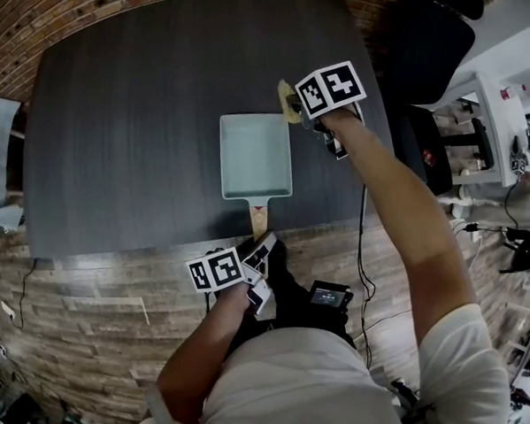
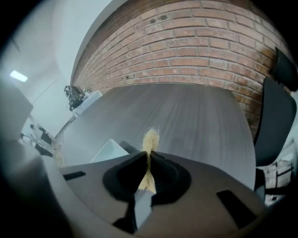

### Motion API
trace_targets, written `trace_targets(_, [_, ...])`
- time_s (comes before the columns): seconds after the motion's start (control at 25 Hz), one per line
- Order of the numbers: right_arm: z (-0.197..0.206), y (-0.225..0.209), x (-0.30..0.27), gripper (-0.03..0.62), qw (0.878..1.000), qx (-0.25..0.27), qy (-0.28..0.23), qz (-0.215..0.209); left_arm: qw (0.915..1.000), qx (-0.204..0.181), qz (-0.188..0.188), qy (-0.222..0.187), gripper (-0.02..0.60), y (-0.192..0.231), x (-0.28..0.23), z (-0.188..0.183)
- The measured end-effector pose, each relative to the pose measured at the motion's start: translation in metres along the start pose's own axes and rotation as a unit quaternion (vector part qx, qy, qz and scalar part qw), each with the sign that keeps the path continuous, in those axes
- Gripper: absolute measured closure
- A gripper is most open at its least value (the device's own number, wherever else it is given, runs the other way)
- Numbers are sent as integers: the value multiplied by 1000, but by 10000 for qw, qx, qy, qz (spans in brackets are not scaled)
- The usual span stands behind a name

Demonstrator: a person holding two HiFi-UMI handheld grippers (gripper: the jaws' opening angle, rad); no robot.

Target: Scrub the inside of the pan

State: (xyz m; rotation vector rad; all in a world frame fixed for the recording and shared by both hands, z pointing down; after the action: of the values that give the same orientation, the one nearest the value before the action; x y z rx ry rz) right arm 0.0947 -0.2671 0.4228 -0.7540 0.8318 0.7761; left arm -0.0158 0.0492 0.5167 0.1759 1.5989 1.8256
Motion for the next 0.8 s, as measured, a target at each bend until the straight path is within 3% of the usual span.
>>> trace_targets(0.16, [4,5,1,560,9900,1270,160,593,10000,4,-7,11,500,-1,1,0])
trace_targets(0.28, [11,12,-5,560,9766,1992,279,757,10000,2,5,17,500,-1,1,-1])
trace_targets(0.64, [31,37,-17,562,9408,3283,474,698,10000,16,27,55,500,1,1,-2])
trace_targets(0.8, [49,43,-16,563,9315,3505,721,658,10000,9,27,45,501,1,1,-2])
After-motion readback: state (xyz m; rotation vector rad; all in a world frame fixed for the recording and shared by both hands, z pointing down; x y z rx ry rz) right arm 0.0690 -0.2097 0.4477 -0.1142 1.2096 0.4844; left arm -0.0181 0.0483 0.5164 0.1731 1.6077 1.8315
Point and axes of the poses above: the fingertips, and each gripper's own axes: x backward along the fingers, y to its left, z out of its underside, the point moved 7 cm from there along x, backward along the fingers, and after that the axes turned 7 degrees about -x, right-handed, at the moved point
